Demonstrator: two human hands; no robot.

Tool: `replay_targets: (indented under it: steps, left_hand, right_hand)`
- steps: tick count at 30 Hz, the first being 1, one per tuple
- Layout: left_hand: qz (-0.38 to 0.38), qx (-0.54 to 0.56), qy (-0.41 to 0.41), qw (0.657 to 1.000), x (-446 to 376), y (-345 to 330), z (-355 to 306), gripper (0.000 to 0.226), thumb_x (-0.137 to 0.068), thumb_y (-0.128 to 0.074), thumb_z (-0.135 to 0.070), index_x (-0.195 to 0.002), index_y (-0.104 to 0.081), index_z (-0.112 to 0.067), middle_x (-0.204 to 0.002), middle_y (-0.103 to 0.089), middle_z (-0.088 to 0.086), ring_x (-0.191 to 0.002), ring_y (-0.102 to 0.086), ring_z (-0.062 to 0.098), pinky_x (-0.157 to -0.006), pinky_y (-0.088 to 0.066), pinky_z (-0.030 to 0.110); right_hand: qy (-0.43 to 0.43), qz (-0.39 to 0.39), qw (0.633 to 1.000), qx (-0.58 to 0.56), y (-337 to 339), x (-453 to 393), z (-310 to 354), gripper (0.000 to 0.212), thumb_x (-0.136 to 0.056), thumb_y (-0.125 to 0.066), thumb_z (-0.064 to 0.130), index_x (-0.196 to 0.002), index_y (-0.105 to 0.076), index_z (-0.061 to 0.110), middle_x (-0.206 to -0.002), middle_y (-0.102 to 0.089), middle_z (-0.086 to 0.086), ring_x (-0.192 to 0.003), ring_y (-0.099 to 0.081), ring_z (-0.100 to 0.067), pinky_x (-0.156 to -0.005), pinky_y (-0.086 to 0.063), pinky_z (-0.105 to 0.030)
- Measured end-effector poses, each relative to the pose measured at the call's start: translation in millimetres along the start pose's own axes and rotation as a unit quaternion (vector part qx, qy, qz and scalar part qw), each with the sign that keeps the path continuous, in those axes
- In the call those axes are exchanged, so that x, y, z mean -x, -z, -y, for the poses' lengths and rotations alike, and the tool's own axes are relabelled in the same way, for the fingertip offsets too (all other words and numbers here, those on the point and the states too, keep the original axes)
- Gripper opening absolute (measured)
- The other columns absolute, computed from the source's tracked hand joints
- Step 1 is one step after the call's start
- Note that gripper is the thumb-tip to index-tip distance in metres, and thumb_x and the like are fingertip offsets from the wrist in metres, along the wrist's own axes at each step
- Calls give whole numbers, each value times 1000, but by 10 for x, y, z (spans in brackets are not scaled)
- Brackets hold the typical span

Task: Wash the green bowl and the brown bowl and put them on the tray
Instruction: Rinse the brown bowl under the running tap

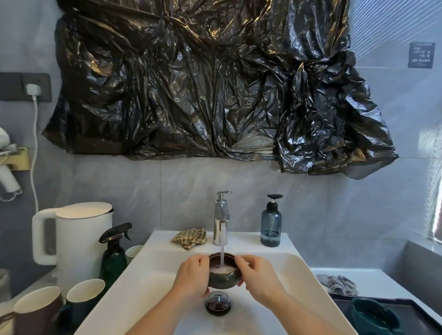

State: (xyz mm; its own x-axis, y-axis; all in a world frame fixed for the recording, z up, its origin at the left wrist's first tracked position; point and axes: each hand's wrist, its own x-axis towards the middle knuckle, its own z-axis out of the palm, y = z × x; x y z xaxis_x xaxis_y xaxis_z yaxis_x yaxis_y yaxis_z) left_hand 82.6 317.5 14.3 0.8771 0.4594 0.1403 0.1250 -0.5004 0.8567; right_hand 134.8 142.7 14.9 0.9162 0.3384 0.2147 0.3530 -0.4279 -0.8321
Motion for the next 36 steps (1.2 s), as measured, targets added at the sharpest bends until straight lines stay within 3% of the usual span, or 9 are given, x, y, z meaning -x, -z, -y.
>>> replay_targets:
  steps: [4, 6, 8, 11, 13, 17, 22, 28, 36]
  left_hand:
    - [-10, -1, -32, 999, -23, -16, 68, 37, -113, -38, -29, -118, -63, -1, -73, -57, 2, -56, -58, 18, -46, -47, 23]
    - [-10, -36, -54, 998, -68, -34, 103, 35, -113, -37, -29, -109, -63, -7, -72, -57, 1, -57, -57, 22, -51, -50, 27]
    - [-13, -95, -81, 992, -100, -42, 142, 30, -112, -37, -30, -91, -55, -22, -74, -57, 2, -63, -56, 22, -70, -59, 41]
    - [0, -229, -121, 966, -125, -67, 156, 19, -109, -41, -20, -96, -54, -22, -97, -58, -3, -90, -58, 19, -90, -51, 40]
    - [3, -248, -117, 962, -119, -64, 136, 21, -107, -38, -11, -92, -49, -19, -104, -55, 2, -102, -55, 26, -85, -45, 38]
    - [29, -305, -120, 944, -145, -41, 160, 29, -104, -34, -7, -80, -40, -22, -102, -56, 4, -104, -56, 30, -82, -44, 39]
    - [19, -277, -114, 954, -123, -37, 150, 25, -107, -29, -11, -92, -46, -20, -117, -61, 9, -107, -55, 28, -87, -47, 40]
    - [15, -241, -100, 965, -134, -44, 176, 35, -106, -30, -20, -75, -47, -22, -88, -59, 1, -91, -56, 27, -69, -38, 37]
    - [33, -171, -85, 981, -65, -25, 146, 35, -103, -32, -21, -73, -50, -19, -81, -61, 5, -77, -55, 29, -65, -43, 36]
  right_hand:
    - [8, 2, 1000, 3, -52, -56, -20, 23, -100, -53, 37, -102, -75, 31, -74, -77, 1, -70, -72, -9, -70, -57, -28]
    - [7, -2, 1000, 1, -53, -82, -29, 23, -100, -52, 33, -101, -75, 31, -75, -77, 3, -69, -71, -8, -67, -56, -25]
    - [9, -4, 1000, 12, -54, -82, -50, 25, -99, -50, 30, -98, -75, 28, -76, -76, 2, -68, -69, -7, -63, -51, -21]
    - [13, -7, 999, 40, -62, -76, -88, 27, -98, -49, 29, -94, -75, 23, -73, -75, 0, -67, -67, -8, -57, -44, -21]
    - [21, -6, 998, 54, -72, -83, -106, 28, -97, -48, 26, -87, -73, 22, -69, -73, -1, -63, -64, -8, -55, -43, -22]
    - [24, -6, 997, 77, -74, -99, -109, 30, -95, -47, 25, -79, -72, 19, -66, -73, -3, -63, -64, -13, -57, -45, -25]
    - [26, -12, 995, 95, -75, -105, -102, 31, -96, -47, 27, -87, -75, 17, -68, -74, -3, -71, -70, -18, -65, -53, -31]
    - [26, -8, 993, 111, -78, -92, -86, 31, -98, -45, 26, -91, -74, 18, -74, -74, -4, -75, -71, -19, -68, -54, -32]
    - [33, -16, 991, 128, -74, -91, -80, 33, -100, -43, 26, -92, -74, 19, -78, -74, -2, -80, -71, -20, -70, -54, -32]
